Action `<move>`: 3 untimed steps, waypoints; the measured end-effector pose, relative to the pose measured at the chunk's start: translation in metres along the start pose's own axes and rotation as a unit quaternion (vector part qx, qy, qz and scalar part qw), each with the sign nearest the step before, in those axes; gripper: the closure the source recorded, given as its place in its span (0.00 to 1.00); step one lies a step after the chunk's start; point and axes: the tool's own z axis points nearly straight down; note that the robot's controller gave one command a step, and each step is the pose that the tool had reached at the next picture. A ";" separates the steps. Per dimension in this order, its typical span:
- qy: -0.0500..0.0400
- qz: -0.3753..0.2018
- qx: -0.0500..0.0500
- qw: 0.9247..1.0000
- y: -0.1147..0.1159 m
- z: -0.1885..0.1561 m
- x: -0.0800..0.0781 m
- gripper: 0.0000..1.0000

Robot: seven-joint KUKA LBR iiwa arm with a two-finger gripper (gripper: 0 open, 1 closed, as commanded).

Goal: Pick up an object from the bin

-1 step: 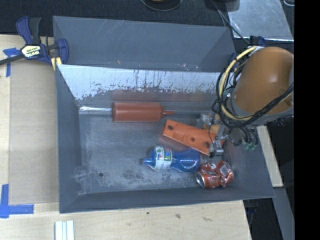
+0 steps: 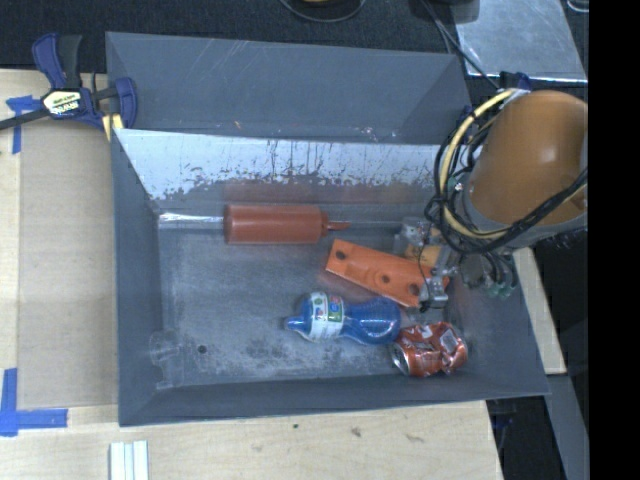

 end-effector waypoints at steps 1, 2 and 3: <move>-0.001 -0.177 0.000 0.984 -0.003 0.047 -0.077 0.00; -0.001 -0.025 0.000 1.000 -0.004 0.065 -0.052 1.00; -0.001 -0.025 0.000 1.000 -0.004 0.065 -0.052 1.00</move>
Offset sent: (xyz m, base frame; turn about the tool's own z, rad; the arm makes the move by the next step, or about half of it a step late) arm 0.0519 -0.0034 -0.0651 -0.0502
